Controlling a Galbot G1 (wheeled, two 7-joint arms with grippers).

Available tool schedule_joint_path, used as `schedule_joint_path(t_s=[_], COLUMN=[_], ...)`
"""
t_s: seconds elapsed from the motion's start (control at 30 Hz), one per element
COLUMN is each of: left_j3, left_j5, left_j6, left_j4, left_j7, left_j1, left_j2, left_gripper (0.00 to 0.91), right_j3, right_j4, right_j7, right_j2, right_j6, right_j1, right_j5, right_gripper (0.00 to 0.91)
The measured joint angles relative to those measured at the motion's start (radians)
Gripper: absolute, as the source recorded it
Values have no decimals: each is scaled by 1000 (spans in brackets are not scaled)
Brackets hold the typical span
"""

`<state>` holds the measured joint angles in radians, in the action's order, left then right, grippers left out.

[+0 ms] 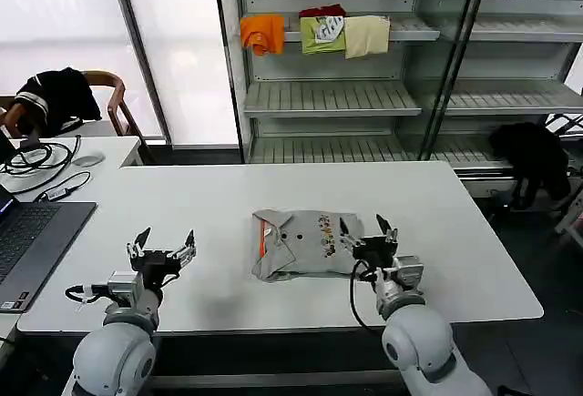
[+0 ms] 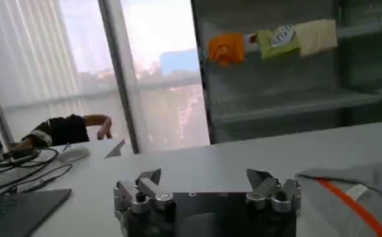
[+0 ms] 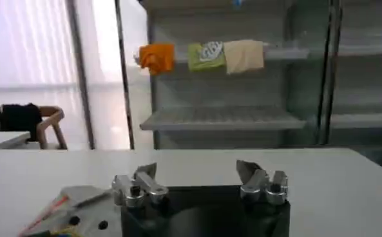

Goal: Fold and organize the clothes.

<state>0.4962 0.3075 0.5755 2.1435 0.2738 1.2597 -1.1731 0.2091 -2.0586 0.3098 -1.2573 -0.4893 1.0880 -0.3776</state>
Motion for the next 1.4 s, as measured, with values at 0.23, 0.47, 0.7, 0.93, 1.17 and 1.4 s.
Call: schedule_joint_path(t_s=[0.23, 0.47, 0.7, 0.93, 1.17, 1.4], left_j3=[-1, -8, -14, -13, -13, -15], left_j5=[-5, -12, -17, -17, -18, -17], left_j6=[-1, -1, -2, -2, -3, -3], left_j4=[6, 9, 4, 3, 1, 1], left_j7=[-4, -6, -11, -13, -16, -19], left_j1=[21, 28, 34, 38, 40, 43], left_j2=[-18, -26, -34, -34, -34, -36], left_gripper=[907, 907, 907, 907, 907, 907], right_j3=[-63, -91, -123, -137, -151, -156], right_j4=[9, 9, 26, 51, 86, 104], right_j7=[37, 120, 184, 209, 220, 225], right_j2=[-25, -34, -26, -27, -31, -27], right_j6=[-18, -52, -71, -80, -85, -88], right_j1=[17, 25, 28, 18, 10, 13], right_j5=[5, -60, -83, -93, -98, -103], right_gripper=[907, 907, 907, 907, 907, 907])
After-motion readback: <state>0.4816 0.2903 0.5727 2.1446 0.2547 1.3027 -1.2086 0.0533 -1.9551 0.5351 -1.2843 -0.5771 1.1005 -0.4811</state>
